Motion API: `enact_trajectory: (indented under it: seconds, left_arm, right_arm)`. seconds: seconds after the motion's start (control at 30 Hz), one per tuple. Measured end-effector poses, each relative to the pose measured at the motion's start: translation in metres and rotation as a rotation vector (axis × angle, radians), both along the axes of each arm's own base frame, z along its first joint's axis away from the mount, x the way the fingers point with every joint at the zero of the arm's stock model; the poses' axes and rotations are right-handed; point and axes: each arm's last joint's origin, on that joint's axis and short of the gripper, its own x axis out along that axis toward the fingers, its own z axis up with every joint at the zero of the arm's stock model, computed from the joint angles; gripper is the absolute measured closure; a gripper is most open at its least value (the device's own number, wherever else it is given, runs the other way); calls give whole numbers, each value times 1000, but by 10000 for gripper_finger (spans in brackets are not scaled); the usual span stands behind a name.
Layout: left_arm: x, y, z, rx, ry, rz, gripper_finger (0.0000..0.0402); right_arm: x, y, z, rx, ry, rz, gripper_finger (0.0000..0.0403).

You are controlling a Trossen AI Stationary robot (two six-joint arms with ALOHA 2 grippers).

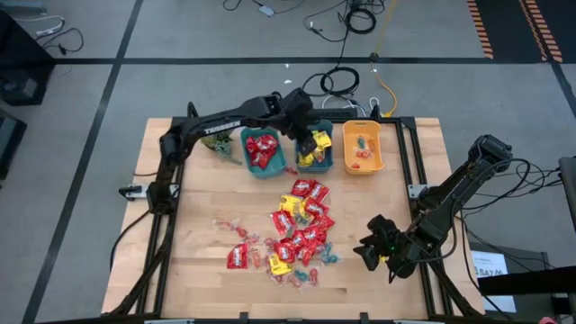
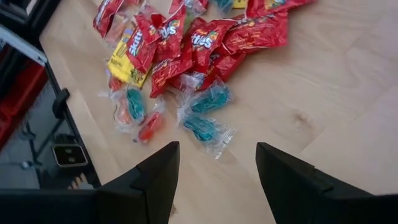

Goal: Sort candy
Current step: Put the red gummy candy into the yellow bin

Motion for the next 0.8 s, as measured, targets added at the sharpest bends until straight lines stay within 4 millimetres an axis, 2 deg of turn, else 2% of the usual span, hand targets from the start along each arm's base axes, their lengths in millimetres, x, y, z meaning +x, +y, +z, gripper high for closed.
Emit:
enact_trajectory:
  seconds: [0.2, 0.33, 0.43, 0.57, 0.8]
  left_arm:
    - [-5, -43, 33, 89, -63, -153, 294]
    - [-7, -80, 23, 111, -37, -201, 294]
    - [-20, -110, 10, 113, -37, -179, 294]
    - [-53, -148, -14, 70, -132, -186, 294]
    - [-142, -204, -42, -14, -264, -317, 294]
  right_arm:
    - [0, 0, 0, -64, -1, 69, 200]
    - [1, -1, 1, -143, -19, 110, 200]
    - [1, -2, 1, -217, -43, 130, 199]
    - [5, -5, 2, -269, -43, 157, 191]
    - [25, -14, 9, -404, -109, 262, 160]
